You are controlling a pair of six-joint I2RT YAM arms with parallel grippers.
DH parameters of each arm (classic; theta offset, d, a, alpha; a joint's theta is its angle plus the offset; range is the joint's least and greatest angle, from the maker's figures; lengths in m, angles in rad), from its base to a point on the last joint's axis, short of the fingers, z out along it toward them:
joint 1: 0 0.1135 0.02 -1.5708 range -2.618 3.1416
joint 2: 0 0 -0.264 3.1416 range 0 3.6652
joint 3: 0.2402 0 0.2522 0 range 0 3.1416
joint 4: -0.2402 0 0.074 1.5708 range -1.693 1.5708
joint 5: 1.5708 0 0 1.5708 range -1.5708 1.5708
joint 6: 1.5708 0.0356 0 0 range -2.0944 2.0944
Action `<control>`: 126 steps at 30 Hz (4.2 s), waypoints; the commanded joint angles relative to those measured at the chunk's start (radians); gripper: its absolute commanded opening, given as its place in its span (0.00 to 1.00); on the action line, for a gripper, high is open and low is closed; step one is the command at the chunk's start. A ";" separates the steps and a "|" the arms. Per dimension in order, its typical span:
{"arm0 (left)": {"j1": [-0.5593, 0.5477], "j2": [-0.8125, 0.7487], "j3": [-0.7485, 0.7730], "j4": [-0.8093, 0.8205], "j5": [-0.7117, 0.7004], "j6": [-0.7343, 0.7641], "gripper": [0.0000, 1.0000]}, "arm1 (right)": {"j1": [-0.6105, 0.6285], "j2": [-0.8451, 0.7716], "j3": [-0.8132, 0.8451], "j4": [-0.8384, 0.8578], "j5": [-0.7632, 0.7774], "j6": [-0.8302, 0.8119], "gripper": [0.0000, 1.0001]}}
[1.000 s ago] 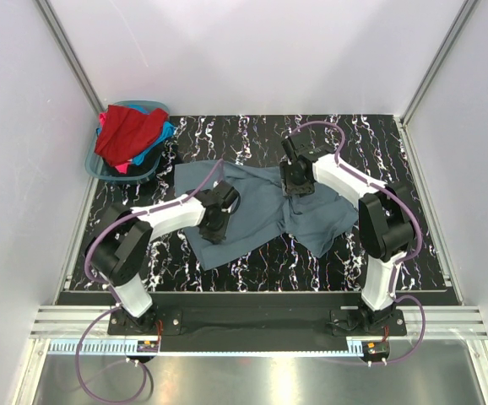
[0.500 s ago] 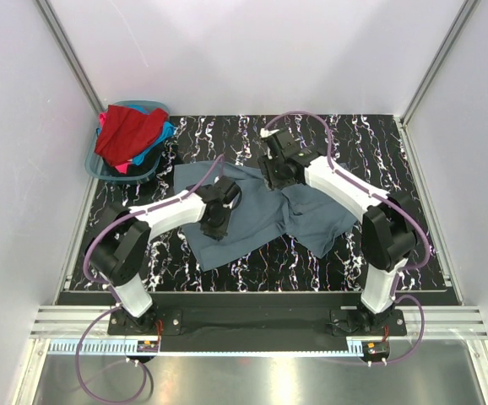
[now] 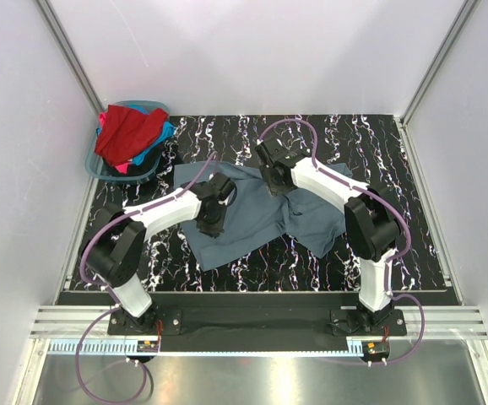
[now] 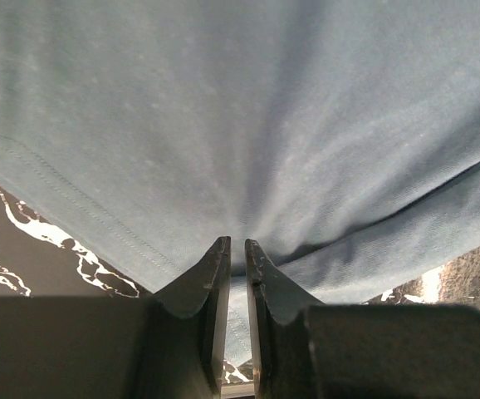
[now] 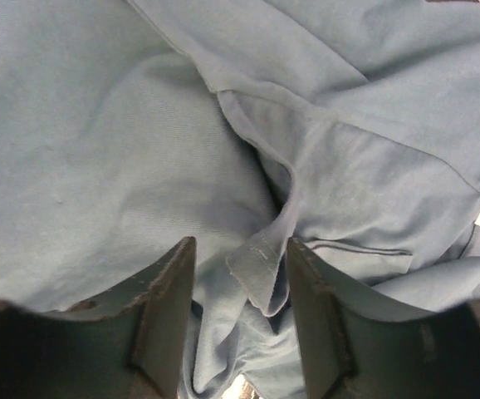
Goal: Fold and stack the t-shirts
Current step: Flatten the tshirt out
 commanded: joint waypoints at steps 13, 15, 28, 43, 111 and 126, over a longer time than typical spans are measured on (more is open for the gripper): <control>0.019 -0.031 -0.033 0.014 0.018 0.019 0.18 | -0.007 -0.022 0.101 -0.027 0.215 -0.025 0.00; 0.019 -0.020 -0.049 0.016 0.017 0.018 0.18 | -0.033 -0.019 0.146 -0.027 0.223 -0.047 0.00; 0.019 -0.045 -0.110 -0.002 -0.023 0.009 0.17 | -0.067 0.090 0.338 -0.020 -0.150 0.010 0.26; 0.019 -0.038 -0.038 -0.004 0.009 0.044 0.17 | -0.157 -0.225 -0.043 -0.083 -0.124 0.249 0.63; 0.397 0.368 0.606 0.151 -0.166 -0.086 0.65 | -0.298 -0.334 -0.549 0.128 -0.019 0.237 0.00; 0.380 0.607 0.851 0.100 -0.239 -0.143 0.61 | -0.298 -0.338 -0.466 0.134 -0.111 0.205 0.00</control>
